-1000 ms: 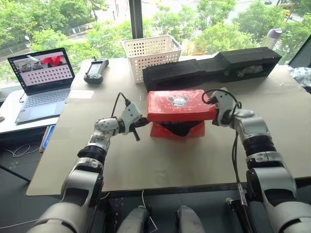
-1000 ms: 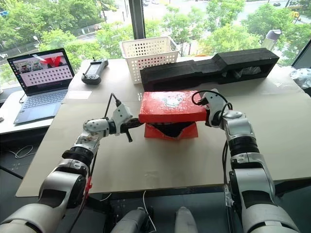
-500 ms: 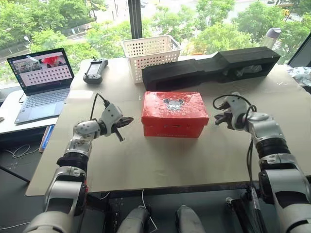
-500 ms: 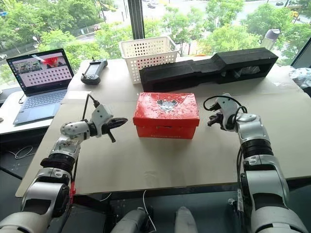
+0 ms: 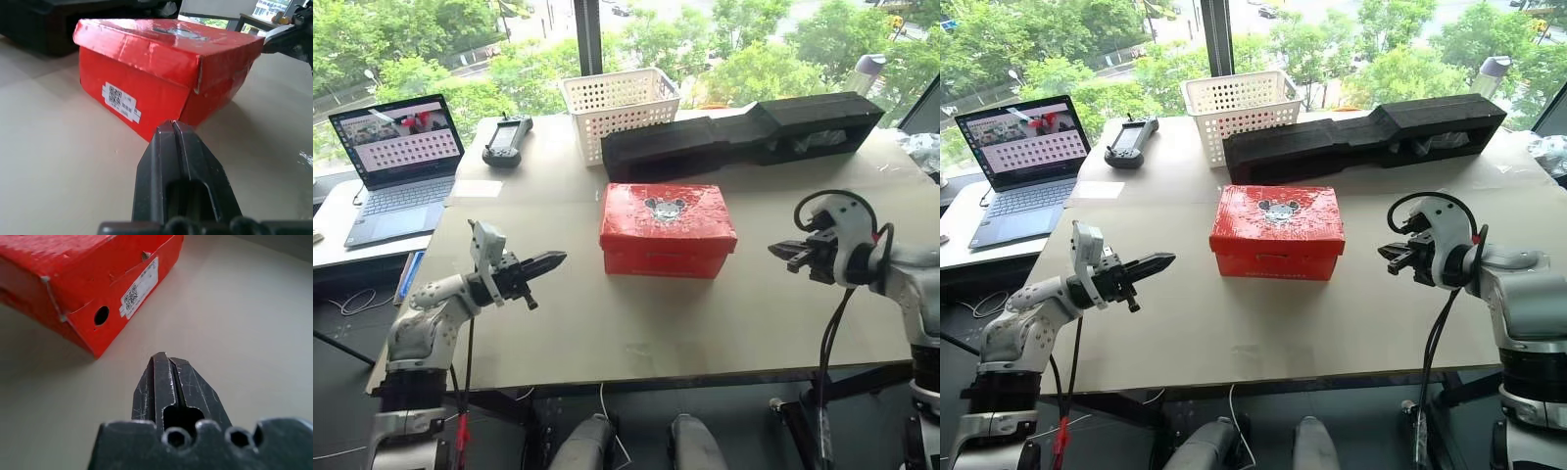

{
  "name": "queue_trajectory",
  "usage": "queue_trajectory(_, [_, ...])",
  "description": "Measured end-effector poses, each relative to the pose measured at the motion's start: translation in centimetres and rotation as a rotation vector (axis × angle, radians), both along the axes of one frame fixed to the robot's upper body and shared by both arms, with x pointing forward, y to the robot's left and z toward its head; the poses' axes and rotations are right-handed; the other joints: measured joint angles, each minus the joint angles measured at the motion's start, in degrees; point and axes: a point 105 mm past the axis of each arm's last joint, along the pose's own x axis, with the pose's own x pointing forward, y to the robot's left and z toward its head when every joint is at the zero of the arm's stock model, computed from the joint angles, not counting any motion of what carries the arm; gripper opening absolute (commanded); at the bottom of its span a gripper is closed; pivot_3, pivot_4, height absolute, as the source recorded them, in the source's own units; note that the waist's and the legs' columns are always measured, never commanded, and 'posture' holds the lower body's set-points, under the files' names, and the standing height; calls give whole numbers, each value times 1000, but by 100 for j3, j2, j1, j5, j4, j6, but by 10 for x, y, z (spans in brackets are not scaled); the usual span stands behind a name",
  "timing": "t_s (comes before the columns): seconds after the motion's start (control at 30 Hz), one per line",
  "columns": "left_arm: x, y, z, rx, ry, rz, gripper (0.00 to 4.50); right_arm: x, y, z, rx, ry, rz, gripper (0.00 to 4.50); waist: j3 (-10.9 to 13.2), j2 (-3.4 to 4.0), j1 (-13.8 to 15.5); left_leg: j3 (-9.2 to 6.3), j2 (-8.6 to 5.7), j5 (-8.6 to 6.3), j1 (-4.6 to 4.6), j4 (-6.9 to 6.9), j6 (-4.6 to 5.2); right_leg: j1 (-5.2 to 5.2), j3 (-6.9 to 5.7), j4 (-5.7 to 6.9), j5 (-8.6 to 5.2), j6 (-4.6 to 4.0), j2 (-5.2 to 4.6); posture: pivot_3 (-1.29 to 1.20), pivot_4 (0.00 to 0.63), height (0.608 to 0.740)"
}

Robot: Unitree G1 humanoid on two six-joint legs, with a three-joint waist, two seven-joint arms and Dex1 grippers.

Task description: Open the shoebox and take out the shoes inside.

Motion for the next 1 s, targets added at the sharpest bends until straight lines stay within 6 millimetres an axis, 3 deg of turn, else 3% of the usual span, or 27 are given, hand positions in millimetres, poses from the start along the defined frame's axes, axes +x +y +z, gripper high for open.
queue_trajectory(0.07, [-6,2,7,4,-24,1,0,-15,24,5,59,-2,84,49,-2,-3,5,1,11,-2,2,0,-3,4,6,0,3,2,-1,0,150,738])
queue_trajectory(0.17, [-14,2,24,10,-109,7,0,-20,55,2,171,0,101,49,-6,-7,8,34,41,-3,6,-4,-5,2,43,-1,-5,-37,-1,0,150,738])
queue_trajectory(0.43, [-39,-5,21,42,-85,-3,0,-8,95,-40,271,73,-102,49,-10,-7,105,133,79,-2,23,-35,-5,-24,73,-14,48,-73,9,0,150,738])
queue_trajectory(0.67, [-42,-14,29,27,-108,-21,0,6,89,-53,289,11,-239,49,-10,-6,160,139,83,-2,49,-43,-5,-16,63,-44,28,-50,19,0,150,738])
queue_trajectory(1.0, [-43,-17,27,55,-115,-41,0,40,85,-45,326,-80,-299,49,-10,-6,119,148,92,-2,60,-53,-6,-16,72,-43,40,-55,26,0,150,738])
